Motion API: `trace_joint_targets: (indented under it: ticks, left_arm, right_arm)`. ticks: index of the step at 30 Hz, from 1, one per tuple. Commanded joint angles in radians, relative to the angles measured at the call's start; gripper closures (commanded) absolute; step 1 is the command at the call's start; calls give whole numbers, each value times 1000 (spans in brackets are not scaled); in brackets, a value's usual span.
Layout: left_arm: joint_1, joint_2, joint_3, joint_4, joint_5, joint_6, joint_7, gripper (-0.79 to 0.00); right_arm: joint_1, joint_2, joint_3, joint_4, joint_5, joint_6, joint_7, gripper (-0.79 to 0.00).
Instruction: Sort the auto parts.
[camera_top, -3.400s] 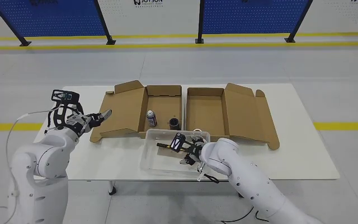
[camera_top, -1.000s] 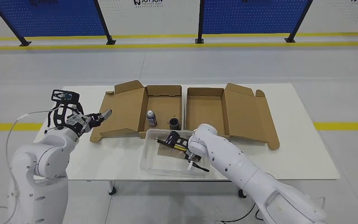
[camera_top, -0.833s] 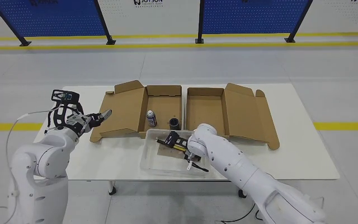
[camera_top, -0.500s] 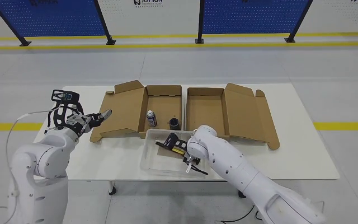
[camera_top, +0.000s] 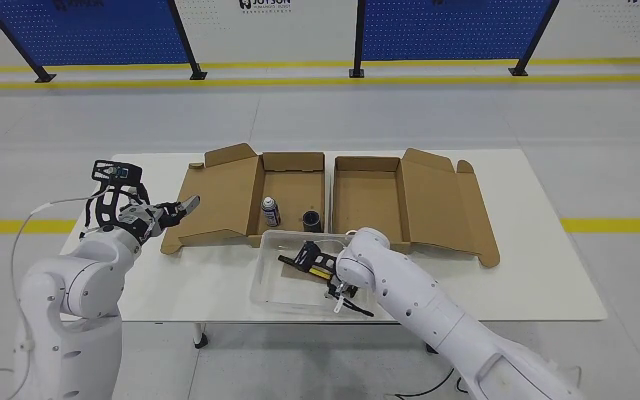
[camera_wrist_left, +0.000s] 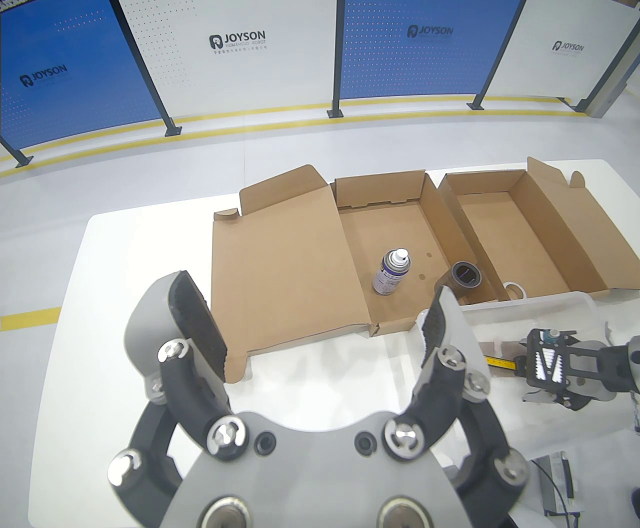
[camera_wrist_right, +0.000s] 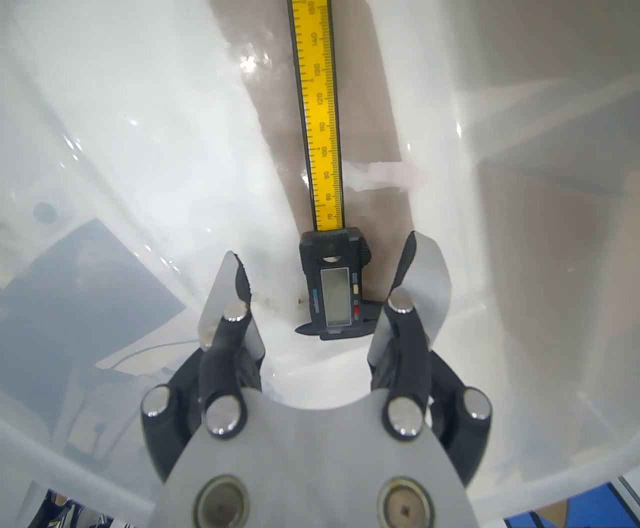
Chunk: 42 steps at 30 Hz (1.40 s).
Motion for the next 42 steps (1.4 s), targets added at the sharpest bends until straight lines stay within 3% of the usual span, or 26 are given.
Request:
trace_joint_targets:
  ticks: [1, 4, 10, 25, 35, 42]
  left_arm:
    - [0, 0, 0, 0, 0, 0, 0, -785]
    - [0, 0, 0, 0, 0, 0, 0, -785]
    - [0, 0, 0, 0, 0, 0, 0, -785]
    - [0, 0, 0, 0, 0, 0, 0, -785]
    - [0, 0, 0, 0, 0, 0, 0, -785]
    - [0, 0, 0, 0, 0, 0, 0, -785]
  right_arm:
    - [1, -1, 0, 8, 2, -7, -1, -449]
    - [4, -4, -2, 17, 1, -8, -1, -345]
    - [7, -11, -7, 22, 0, -6, 1, 0]
    - [-50, 18, 57, -115, -27, 14, 0, 0]
    - [-157, 69, 180, -309, -25, 2, -17, 0]
    - [-249, 102, 301, -430, 70, -35, -96, 0]
